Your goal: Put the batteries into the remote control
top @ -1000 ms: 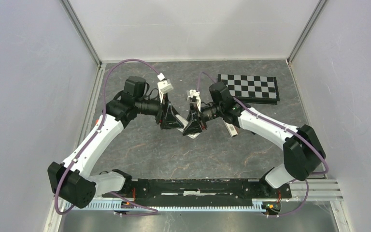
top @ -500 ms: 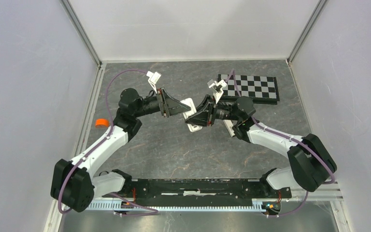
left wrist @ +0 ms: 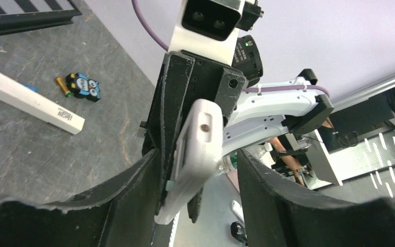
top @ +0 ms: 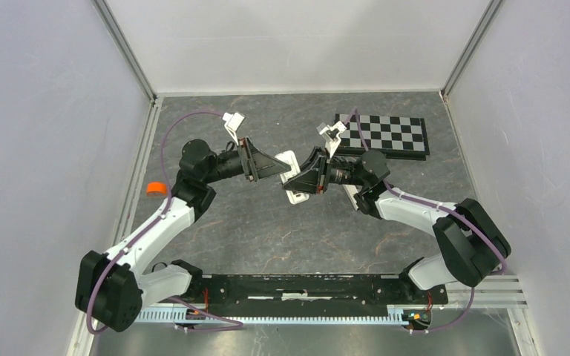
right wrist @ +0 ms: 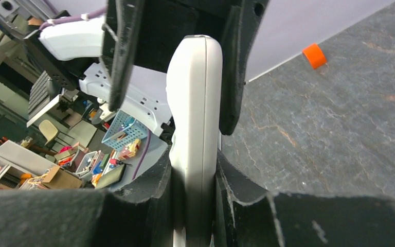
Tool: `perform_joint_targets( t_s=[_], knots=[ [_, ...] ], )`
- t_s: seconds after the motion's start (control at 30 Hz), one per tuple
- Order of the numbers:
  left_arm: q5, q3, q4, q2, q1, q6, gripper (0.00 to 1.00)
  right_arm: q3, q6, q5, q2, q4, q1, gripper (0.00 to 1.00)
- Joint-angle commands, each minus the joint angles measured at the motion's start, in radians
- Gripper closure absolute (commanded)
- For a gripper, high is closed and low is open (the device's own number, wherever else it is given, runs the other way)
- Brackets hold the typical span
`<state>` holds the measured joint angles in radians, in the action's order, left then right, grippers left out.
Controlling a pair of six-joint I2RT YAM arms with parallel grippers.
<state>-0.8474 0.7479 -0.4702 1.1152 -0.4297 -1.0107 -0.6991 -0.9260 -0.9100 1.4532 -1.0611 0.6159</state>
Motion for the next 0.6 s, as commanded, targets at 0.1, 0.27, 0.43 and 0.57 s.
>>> perform_joint_targets(
  t_s=[0.1,0.27,0.43,0.57],
  knots=[
    [0.016,0.108,0.209,0.002,-0.008,0.180,0.44,-0.064,0.069,0.021,-0.010,0.069,0.011,0.99],
    [-0.019,0.103,0.135,0.047,-0.008,0.156,0.66,-0.099,0.077,0.004,0.002,0.136,0.012,0.99],
    [-0.031,0.094,0.086,0.070,-0.007,0.152,0.98,-0.085,0.035,-0.004,0.024,0.113,0.012,0.89],
    [0.080,0.095,0.184,0.071,-0.003,0.243,0.98,-0.018,0.090,0.073,-0.014,0.145,-0.018,0.22]
  ],
)
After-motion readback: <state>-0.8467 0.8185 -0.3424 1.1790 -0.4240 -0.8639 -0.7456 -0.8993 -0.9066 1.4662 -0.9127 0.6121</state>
